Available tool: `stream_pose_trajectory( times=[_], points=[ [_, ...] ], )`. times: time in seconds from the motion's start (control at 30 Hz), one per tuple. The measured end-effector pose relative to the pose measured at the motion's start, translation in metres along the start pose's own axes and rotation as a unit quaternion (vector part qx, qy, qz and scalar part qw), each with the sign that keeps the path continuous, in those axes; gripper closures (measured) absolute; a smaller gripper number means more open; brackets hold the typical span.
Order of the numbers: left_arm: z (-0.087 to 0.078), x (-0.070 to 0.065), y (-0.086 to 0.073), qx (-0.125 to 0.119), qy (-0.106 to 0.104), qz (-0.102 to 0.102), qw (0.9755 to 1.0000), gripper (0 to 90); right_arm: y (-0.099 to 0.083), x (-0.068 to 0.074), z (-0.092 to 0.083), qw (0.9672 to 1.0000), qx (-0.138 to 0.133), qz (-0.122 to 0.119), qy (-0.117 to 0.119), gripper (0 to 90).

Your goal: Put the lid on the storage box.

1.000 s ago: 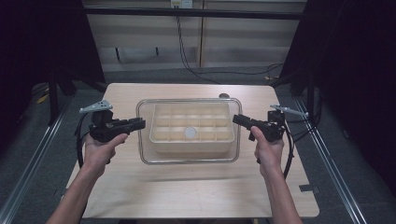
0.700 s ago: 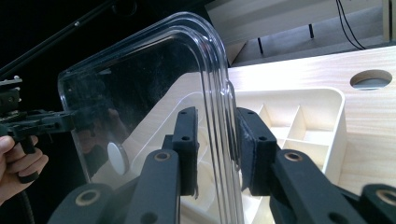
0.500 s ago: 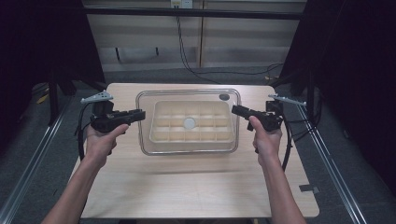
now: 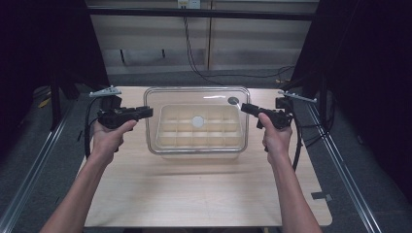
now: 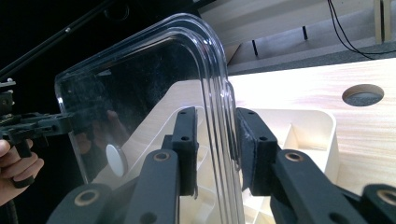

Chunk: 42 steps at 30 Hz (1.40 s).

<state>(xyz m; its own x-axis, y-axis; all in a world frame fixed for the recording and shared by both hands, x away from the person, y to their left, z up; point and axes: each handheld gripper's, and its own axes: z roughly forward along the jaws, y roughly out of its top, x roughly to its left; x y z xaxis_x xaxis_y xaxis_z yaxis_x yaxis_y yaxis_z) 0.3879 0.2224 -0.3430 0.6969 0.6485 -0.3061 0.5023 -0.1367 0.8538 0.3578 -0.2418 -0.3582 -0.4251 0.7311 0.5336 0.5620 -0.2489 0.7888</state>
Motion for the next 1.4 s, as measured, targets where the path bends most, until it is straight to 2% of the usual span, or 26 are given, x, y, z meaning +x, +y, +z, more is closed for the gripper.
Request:
stream_pose_trajectory(
  times=[0.3,0.53,0.73,0.97,1.4],
  points=[
    [0.012,0.012,0.005,0.007,0.01,-0.009,0.9999,73.9,0.002,-0.01,0.016,0.9999,0.008,0.006,-0.013,70.2],
    [0.019,0.011,0.009,0.007,0.011,-0.008,0.9999,74.0,0.003,-0.017,0.018,0.9997,0.01,0.01,-0.021,70.0],
    [0.028,0.013,0.009,0.016,0.016,-0.01,0.9997,73.9,0.004,-0.024,0.019,0.9994,0.018,0.011,-0.029,69.9],
    [0.037,0.023,0.005,0.022,0.019,-0.027,0.9992,73.0,0.005,-0.031,0.027,0.9992,0.022,0.015,-0.029,71.4],
    [0.052,0.038,0.004,0.034,0.021,-0.041,0.9984,71.1,0.005,-0.043,0.041,0.9983,0.032,0.027,-0.04,71.8]
  ],
)
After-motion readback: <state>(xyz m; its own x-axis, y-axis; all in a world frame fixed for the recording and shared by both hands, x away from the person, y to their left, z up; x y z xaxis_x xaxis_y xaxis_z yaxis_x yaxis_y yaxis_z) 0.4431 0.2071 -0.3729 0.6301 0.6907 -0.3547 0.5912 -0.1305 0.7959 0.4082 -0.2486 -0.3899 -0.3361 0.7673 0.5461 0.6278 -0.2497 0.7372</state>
